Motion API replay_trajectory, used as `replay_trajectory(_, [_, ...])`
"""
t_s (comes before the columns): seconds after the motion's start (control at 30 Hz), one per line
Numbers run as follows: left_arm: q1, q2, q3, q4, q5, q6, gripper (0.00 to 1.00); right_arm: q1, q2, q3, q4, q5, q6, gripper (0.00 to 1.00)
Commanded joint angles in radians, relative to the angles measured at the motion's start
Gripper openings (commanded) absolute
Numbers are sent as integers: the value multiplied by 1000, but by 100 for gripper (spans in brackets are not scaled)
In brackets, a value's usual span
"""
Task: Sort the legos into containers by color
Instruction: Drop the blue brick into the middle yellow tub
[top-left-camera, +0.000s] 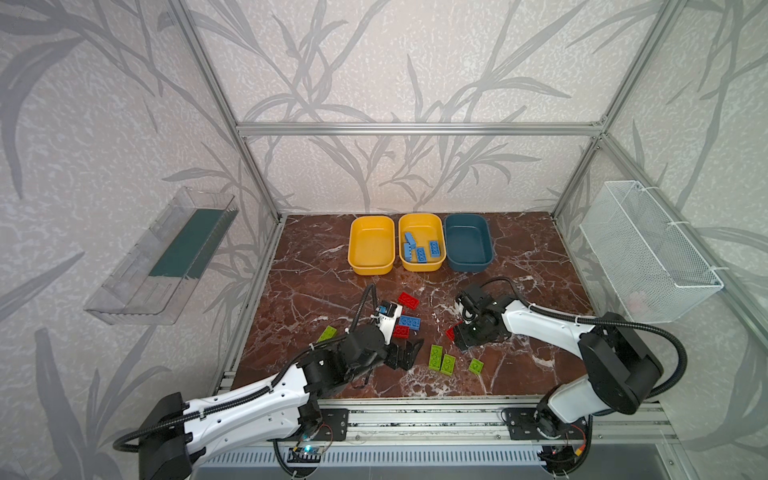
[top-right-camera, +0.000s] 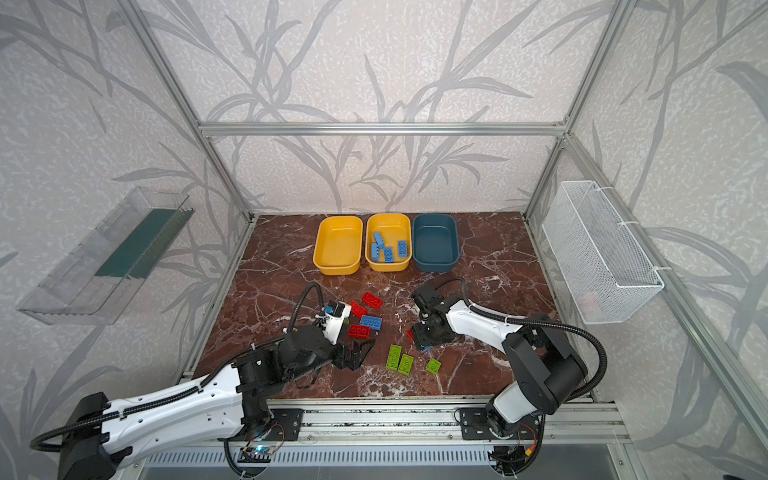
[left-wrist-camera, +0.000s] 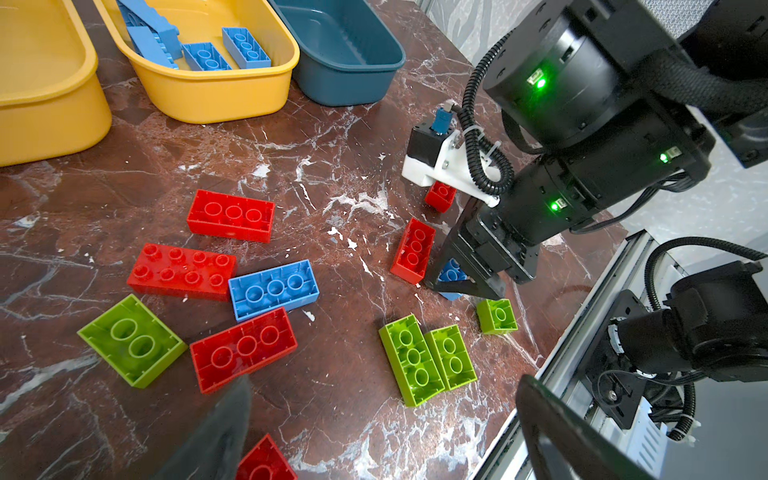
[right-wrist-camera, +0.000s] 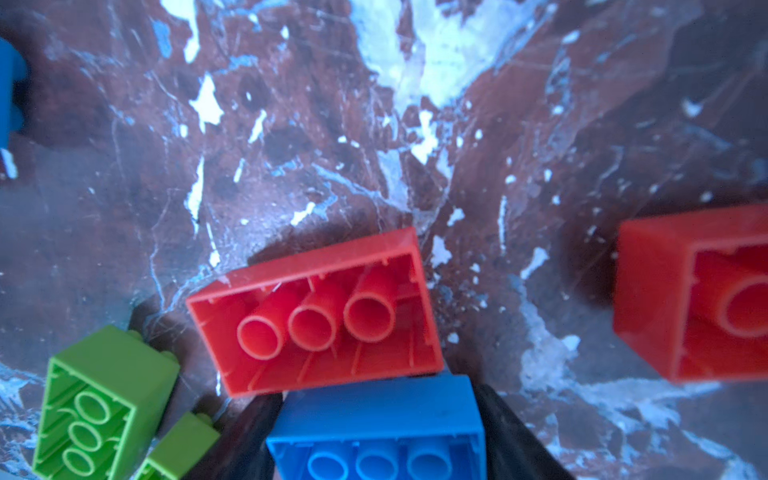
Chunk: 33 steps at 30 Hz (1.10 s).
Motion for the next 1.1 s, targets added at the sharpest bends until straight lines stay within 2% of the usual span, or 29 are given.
replay_trajectory(0.0, [-3, -25, -16, -15, -36, 16, 99, 5, -32, 35, -89, 35, 13, 54])
replay_trajectory(0.27, [-2, -35, -17, -51, -119, -3, 99, 0, -52, 184, -205, 125, -21, 53])
replay_trajectory(0.5, [-2, -2, -5, -67, -146, 21, 99, -31, 96, 436, -219, 136, -64, 53])
replay_trajectory(0.8, [49, 94, 54, -135, -237, 64, 99, -83, 473, 959, -233, 129, -122, 53])
replay_trajectory(1.0, [192, 164, 81, -105, -127, 53, 99, -119, 772, 1365, -304, 120, -144, 53])
replay_trajectory(1.07, [229, 190, 90, -90, -100, 52, 99, -129, 887, 1545, -360, 116, -153, 53])
